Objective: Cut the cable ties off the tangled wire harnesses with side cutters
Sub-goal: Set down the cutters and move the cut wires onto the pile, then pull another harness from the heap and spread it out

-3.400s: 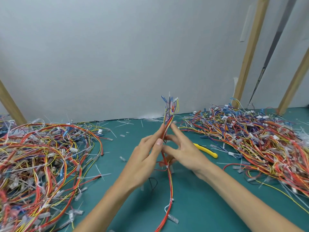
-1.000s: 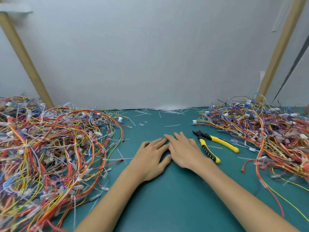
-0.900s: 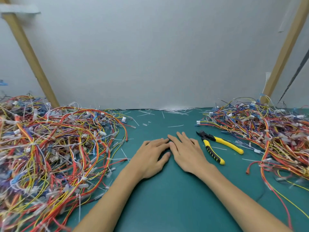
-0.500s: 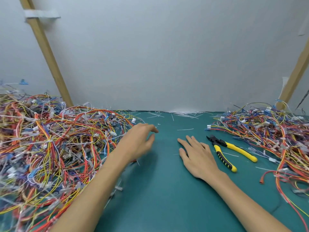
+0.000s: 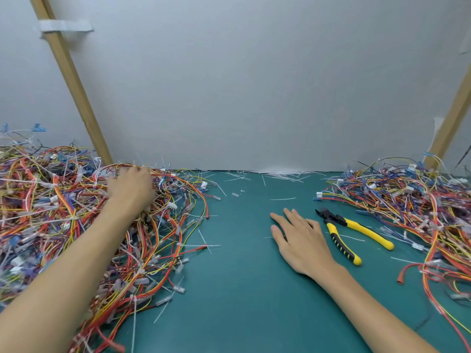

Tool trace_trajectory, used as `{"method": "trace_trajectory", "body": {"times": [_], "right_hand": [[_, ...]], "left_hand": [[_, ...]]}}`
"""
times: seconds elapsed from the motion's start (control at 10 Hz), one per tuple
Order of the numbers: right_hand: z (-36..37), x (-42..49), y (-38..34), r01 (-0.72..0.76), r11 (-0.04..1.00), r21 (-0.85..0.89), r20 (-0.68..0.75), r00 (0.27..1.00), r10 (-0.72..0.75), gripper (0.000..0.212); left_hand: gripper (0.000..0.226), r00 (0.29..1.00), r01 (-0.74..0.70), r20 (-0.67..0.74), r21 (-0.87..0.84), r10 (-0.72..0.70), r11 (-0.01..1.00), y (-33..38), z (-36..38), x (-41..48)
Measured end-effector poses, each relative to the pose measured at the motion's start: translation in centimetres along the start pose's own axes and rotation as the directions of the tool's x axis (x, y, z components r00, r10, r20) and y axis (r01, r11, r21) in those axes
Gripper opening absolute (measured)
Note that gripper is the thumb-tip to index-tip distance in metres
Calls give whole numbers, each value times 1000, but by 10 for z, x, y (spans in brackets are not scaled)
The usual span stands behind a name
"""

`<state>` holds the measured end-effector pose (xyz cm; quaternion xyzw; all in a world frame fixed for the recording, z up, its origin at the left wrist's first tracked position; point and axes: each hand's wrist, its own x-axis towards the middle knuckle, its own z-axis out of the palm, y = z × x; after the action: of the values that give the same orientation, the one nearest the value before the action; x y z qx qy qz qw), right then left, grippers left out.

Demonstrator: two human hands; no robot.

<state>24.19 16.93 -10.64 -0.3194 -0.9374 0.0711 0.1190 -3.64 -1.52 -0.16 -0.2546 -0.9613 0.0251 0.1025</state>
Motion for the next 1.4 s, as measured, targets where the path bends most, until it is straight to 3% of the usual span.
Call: {"method": "trace_trajectory", "body": {"times": [0.1, 0.2, 0.3, 0.4, 0.5, 0.6, 0.7, 0.8, 0.9, 1.1, 1.3, 1.4], "right_hand": [[-1, 0, 0, 1, 1000, -3, 0, 1000, -1, 50], [-1, 0, 0, 4, 1000, -3, 0, 1000, -4, 49], [-1, 0, 0, 4, 1000, -6, -1, 1000, -4, 49], [-1, 1, 0, 6, 1000, -6, 4, 1000, -6, 49], [-1, 1, 0, 6, 1000, -3, 0, 1000, -6, 49], [-1, 0, 1, 5, 1000, -7, 1, 1000, -5, 49], [-1, 1, 0, 6, 1000, -4, 2, 1000, -6, 49], [-2, 1, 1, 7, 1000, -3, 4, 1000, -7, 49], [-2, 0, 0, 4, 1000, -5, 5, 1000, -4, 49], [-3, 0, 0, 0, 1000, 6, 3, 1000, 0, 49], [-3, 0, -1, -1, 1000, 0, 2, 1000, 1, 50], [-3, 0, -2, -2, 1000, -3, -1, 1000, 2, 50]], "left_hand": [[26, 998, -30, -60, 32, 32, 999, -7, 6, -7], [35, 981, -73, -187, -69, 59, 995, -7, 4, -10], [22, 967, -55, -253, -254, -12, 966, -7, -9, -15], [36, 981, 36, -180, -231, -79, 972, -12, -27, -13], [39, 996, 85, -21, -64, -87, 994, -16, -38, -13], [48, 990, 137, -25, -128, -141, 982, -18, -34, -12], [32, 981, 133, -115, -190, -157, 973, -24, -33, -11], [24, 982, 119, -121, -197, -145, 973, -24, -37, -15], [26, 977, 92, -166, -250, -136, 964, -15, -49, -17], [19, 943, -138, -332, -472, -30, 871, 15, -94, -13], [27, 698, -418, -710, -509, -92, 752, 36, -150, -7], [22, 733, -470, -674, -412, 86, 780, 51, -158, -4]]}}
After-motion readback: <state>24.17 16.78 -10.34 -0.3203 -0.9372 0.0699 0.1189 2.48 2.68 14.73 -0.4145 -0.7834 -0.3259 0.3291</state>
